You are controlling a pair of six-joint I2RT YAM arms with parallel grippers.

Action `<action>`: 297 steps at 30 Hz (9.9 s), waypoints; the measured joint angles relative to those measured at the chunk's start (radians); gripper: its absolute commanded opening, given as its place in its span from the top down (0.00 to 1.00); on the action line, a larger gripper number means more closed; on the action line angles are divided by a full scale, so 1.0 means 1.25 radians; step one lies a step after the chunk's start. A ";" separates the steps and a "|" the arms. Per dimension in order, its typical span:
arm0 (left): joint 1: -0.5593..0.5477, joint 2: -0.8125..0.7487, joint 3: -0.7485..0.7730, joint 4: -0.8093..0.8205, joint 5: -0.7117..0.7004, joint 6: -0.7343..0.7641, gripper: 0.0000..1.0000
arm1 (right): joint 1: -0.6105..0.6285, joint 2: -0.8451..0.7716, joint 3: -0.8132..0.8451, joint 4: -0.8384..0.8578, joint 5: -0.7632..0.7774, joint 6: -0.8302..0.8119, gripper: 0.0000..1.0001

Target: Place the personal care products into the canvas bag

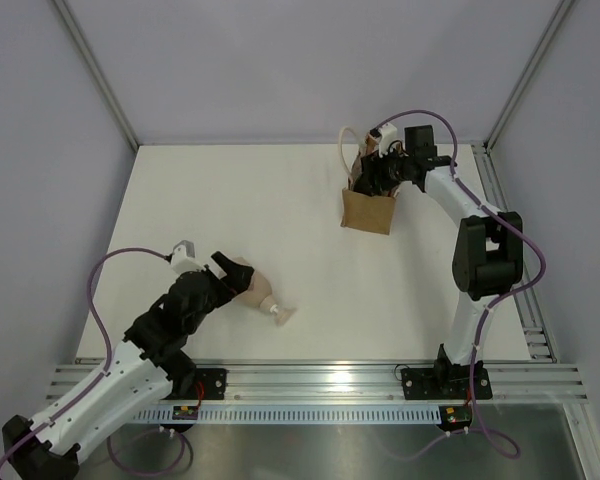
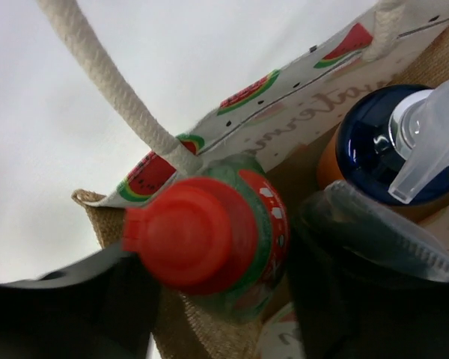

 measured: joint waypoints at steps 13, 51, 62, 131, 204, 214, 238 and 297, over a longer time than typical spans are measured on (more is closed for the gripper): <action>0.000 0.306 0.200 -0.352 -0.069 -0.316 0.01 | 0.001 -0.052 0.105 -0.099 0.005 -0.004 0.01; 0.065 0.775 0.197 0.271 0.301 -0.084 0.77 | 0.115 -0.558 -0.333 -0.424 -0.368 -0.406 0.00; 0.079 0.837 0.177 0.415 0.603 0.008 0.93 | 0.222 -0.481 -0.296 -0.507 -0.243 -0.708 0.01; 0.109 0.998 0.165 0.909 0.954 -0.473 0.44 | 0.497 -0.419 -0.578 0.199 0.197 -0.332 0.89; 0.150 0.885 0.387 0.192 0.889 -0.118 0.01 | 0.409 -0.221 -0.579 0.517 -0.069 -0.143 0.05; 0.156 0.879 0.402 0.148 0.865 -0.122 0.01 | 0.409 -0.219 -0.619 0.616 -0.074 -0.105 0.42; 0.234 0.778 0.414 -0.036 0.849 -0.029 0.01 | 0.364 -0.220 -0.650 0.626 -0.108 -0.152 0.34; 0.214 0.705 0.408 0.002 0.853 -0.450 0.01 | 0.467 -0.144 -0.699 1.118 0.019 -0.005 0.13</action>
